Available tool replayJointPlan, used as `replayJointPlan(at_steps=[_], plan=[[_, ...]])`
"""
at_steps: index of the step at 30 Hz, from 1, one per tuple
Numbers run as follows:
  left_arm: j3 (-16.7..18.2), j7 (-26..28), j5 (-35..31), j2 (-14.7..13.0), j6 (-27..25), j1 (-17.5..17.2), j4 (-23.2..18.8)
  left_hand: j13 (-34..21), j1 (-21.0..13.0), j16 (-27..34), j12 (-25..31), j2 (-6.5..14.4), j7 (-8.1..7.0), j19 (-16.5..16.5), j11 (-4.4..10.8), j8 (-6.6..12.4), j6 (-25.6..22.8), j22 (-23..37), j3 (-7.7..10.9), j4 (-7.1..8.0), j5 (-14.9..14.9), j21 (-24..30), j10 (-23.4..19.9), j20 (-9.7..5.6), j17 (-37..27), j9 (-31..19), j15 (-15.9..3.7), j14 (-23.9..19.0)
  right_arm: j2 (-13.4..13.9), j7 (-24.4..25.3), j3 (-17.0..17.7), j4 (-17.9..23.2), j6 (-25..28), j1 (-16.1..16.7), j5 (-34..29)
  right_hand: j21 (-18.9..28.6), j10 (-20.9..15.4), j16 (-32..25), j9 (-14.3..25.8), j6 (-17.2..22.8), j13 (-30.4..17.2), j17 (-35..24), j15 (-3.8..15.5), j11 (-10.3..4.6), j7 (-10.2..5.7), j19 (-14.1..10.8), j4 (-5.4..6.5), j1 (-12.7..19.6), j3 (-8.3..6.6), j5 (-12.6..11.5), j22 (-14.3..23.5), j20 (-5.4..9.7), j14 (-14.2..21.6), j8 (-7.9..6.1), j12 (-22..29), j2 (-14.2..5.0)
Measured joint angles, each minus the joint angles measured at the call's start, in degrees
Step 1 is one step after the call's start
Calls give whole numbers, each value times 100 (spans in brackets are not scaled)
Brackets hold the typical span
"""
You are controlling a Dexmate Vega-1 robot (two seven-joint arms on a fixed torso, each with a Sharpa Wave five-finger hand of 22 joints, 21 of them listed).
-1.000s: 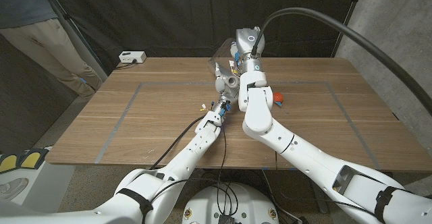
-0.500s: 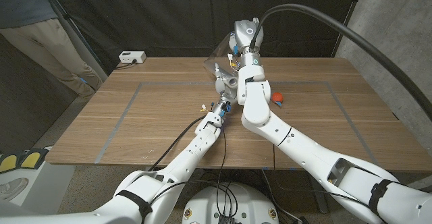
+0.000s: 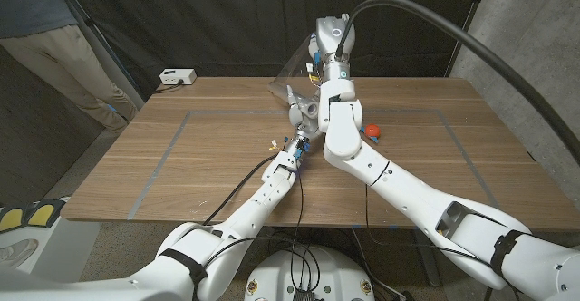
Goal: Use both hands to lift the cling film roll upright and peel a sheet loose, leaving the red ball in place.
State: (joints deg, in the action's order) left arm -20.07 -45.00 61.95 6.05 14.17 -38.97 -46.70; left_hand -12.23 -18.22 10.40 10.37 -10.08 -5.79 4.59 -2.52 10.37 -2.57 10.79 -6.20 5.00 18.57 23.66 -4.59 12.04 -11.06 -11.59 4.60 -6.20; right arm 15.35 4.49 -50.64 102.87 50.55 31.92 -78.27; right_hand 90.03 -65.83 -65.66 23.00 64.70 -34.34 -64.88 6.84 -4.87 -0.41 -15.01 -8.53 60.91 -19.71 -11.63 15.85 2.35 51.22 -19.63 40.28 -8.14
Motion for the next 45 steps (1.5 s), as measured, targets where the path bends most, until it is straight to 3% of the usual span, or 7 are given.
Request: replayJointPlan(at_steps=[9, 16, 23, 27, 31, 45], plan=[[17, -271, -45, 34, 57, 109, 198, 26, 92, 0, 0, 0, 136, -198, -169, 0, 458, 29, -270, -15, 30, -146, 412, 3, 0, 15, 115, 324, -24, 140, -44, -128, 21, -186, 65, 0, -4, 2, 27, 21, -6, -72, 0, 3, -21, 0, 9, -23, -24, 0, 0, 0, 0, 38, 0, 23], [46, -368, -84, 49, 84, 148, 270, 26, 104, 0, 0, 13, 124, -312, -218, 0, 630, 29, -381, -8, 51, -213, 606, -5, 0, 14, 154, 482, -55, 280, -83, -252, 9, -353, 140, 0, -4, 43, 27, 30, -6, -92, -9, 5, -30, 0, -8, -38, -40, 0, 27, 0, 10, 39, 0, 38], [64, -411, -104, 36, 95, 137, 248, 53, 159, 0, 0, 68, 267, -373, -318, 0, 773, 28, -510, -26, 73, -272, 769, -5, 0, 14, 225, 614, -86, 405, -123, -380, 2, -538, 207, 0, -18, 91, 26, 30, -18, -123, 13, -7, -30, 0, 16, -53, -64, 0, 27, 0, 34, 45, 0, 53], [67, -431, -112, 30, 98, 124, 223, 53, 158, 0, 0, 68, 272, -414, -311, 0, 781, 28, -555, -14, 73, -292, 823, -8, 0, 14, 217, 667, -93, 449, -147, -434, 28, -621, 236, 0, -27, 91, 26, 30, -16, -153, 20, 0, -30, 0, -7, -60, -88, 0, 26, 0, 40, 82, 0, 60], [71, -444, -114, 25, 98, 114, 206, 53, 158, 0, 0, 68, 154, -453, -319, 0, 803, 28, -606, -28, 72, -328, 833, -5, 0, 41, 225, 676, -99, 476, -161, -464, 65, -676, 248, 0, -27, 143, 31, 30, -20, -158, 20, 1, -30, 0, -8, -60, -88, 0, 26, 0, 41, 82, 0, 60], [54, -433, -137, -58, 101, 26, 23, 79, 158, 23, 88, 68, 143, -483, -227, 48, 758, 56, -699, -26, 105, -355, 798, -17, 1, 41, 205, 696, -116, 615, -199, -502, 268, -847, 270, 0, -25, 157, 53, 61, -46, -212, 20, 0, -61, 0, -8, -83, -134, 0, 26, 0, 40, 93, -24, 83]])
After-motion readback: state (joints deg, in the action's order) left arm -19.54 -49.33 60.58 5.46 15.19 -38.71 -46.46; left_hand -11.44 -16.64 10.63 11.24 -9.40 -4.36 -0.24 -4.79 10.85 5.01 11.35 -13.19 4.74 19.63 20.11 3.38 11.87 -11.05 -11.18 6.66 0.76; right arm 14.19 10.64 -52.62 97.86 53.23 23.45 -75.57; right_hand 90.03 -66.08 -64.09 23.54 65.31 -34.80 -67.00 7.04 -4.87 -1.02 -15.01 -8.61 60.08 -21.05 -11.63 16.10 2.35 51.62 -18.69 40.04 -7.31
